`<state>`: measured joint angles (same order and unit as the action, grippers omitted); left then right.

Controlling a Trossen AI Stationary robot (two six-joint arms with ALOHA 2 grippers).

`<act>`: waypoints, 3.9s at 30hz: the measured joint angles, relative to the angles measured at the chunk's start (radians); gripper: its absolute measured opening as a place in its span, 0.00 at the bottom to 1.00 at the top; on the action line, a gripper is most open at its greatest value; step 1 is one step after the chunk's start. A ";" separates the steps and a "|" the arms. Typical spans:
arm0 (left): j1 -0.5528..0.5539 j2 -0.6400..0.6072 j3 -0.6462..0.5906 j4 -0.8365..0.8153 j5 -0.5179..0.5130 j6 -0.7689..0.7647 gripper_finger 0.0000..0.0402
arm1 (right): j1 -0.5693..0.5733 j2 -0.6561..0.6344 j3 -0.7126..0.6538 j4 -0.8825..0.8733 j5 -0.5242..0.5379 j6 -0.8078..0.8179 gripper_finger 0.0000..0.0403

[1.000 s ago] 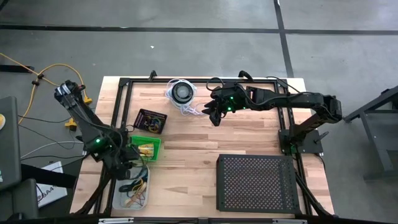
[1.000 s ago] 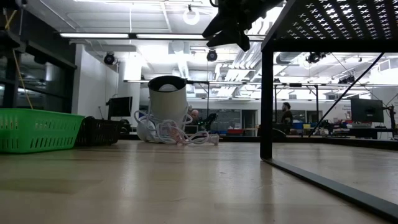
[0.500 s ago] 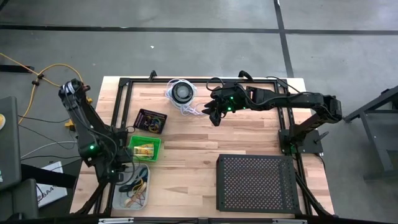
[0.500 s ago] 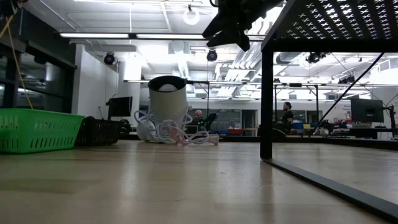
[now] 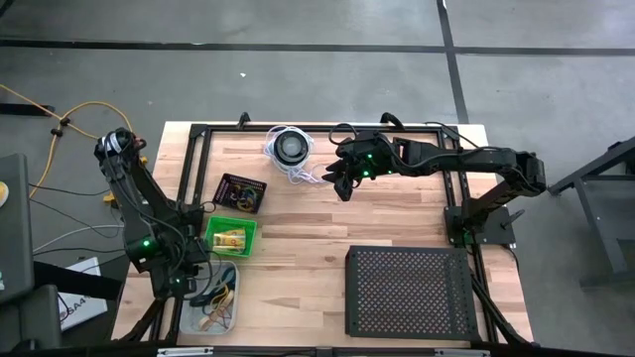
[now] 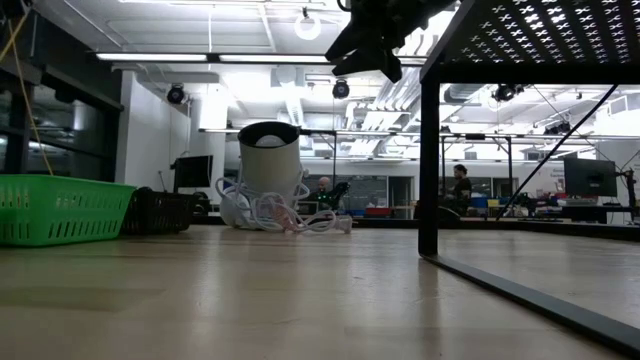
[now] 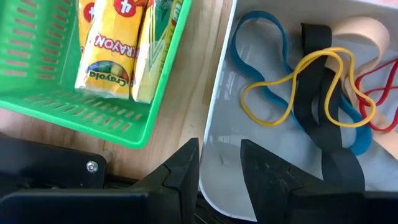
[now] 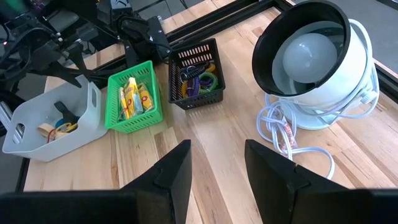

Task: Pick & Place Office Desk Supplies
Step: Move the gray bin to the center of the table

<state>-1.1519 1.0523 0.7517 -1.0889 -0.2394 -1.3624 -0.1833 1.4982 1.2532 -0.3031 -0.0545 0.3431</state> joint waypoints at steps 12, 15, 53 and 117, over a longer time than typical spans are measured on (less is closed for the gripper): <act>0.000 -0.010 0.000 -0.007 0.003 0.011 0.28 | 0.000 0.000 0.000 0.000 0.000 0.000 0.34; 0.000 -0.009 -0.003 -0.007 0.009 0.011 0.28 | 0.000 0.000 0.000 0.000 0.000 0.000 0.34; 0.068 -0.008 -0.220 0.283 0.107 -0.031 0.28 | 0.000 0.000 0.000 0.001 0.000 0.000 0.34; 0.367 0.006 -0.173 0.513 0.339 -0.086 0.00 | 0.000 0.000 0.000 0.001 0.000 0.000 0.34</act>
<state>-0.7853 1.0584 0.5783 -0.5764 0.0991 -1.4482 -0.1836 1.4982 1.2531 -0.3023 -0.0546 0.3431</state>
